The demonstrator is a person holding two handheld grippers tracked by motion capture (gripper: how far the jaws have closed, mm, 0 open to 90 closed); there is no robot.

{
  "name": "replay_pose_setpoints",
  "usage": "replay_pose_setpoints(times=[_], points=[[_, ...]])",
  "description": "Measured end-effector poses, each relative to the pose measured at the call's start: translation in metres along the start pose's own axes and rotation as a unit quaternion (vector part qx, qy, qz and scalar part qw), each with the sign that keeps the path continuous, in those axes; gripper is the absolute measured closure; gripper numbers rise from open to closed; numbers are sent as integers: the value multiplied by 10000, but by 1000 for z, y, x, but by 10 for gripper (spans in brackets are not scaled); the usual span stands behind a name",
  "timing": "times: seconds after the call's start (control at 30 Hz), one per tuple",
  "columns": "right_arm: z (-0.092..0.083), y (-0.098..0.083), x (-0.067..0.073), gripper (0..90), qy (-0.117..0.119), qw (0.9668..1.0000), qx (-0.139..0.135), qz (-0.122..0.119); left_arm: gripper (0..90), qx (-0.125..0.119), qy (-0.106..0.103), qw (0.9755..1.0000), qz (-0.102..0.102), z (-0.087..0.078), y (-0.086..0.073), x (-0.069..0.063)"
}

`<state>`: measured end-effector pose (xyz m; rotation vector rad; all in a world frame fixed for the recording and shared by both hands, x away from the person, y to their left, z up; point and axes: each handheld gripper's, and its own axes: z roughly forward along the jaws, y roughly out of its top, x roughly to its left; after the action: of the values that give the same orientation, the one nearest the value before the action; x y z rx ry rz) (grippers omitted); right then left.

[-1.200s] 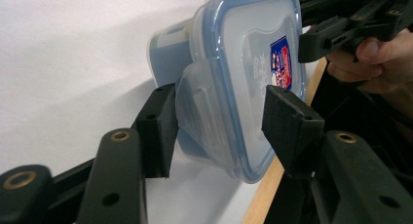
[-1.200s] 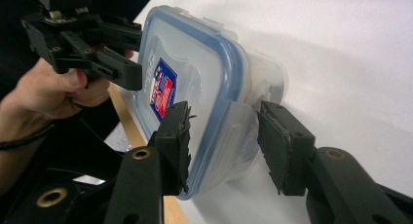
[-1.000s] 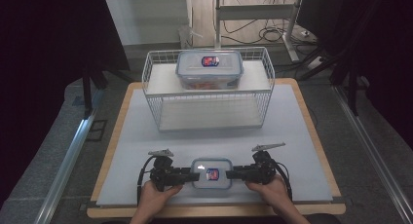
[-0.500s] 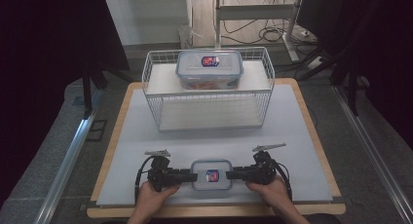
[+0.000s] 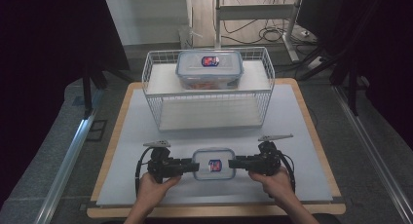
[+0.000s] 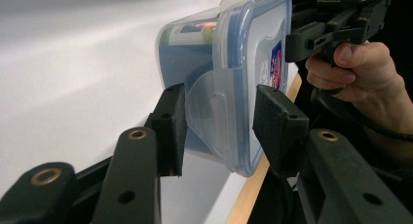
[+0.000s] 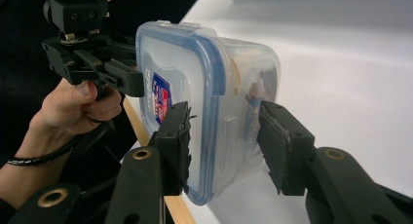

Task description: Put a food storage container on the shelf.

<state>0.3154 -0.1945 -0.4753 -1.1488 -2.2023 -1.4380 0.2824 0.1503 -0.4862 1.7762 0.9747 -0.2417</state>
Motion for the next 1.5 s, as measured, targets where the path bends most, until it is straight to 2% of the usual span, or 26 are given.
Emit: replay_pose_setpoints(times=[0.17, 0.27, 0.33, 0.4, 0.7, 0.9, 1.07, 1.3, 1.5], points=[[-13, 24, 12, 562, -33, 9997, -169, -186, 569, -142, 0, 9998, 167, -9, 25, -10], [-21, 39, 19, 590, 72, 9992, -300, -261, 538, -161, 158, 9995, 212, -12, 38, -15], [-24, 48, 24, 590, 8, 9985, -362, -418, 537, -265, 141, 9991, 295, -17, 46, -18], [-27, 57, 28, 590, 41, 9981, -415, -445, 542, -327, 100, 9989, 311, -21, 54, -19], [-36, 86, 40, 577, -66, 9965, -527, -643, 545, -412, 264, 9977, 470, -34, 89, -33], [-44, 107, 46, 577, 11, 9956, -681, -640, 548, -474, 303, 9969, 552, -45, 116, -41], [-51, 130, 52, 576, 54, 9943, -813, -694, 555, -571, 267, 9966, 539, -54, 140, -46], [-61, 164, 62, 574, 38, 9924, -942, -793, 554, -548, 368, 9960, 598, -68, 178, -56], [-65, 196, 65, 574, 45, 9921, -995, -759, 548, -539, 479, 9958, 557, -76, 211, -56]])
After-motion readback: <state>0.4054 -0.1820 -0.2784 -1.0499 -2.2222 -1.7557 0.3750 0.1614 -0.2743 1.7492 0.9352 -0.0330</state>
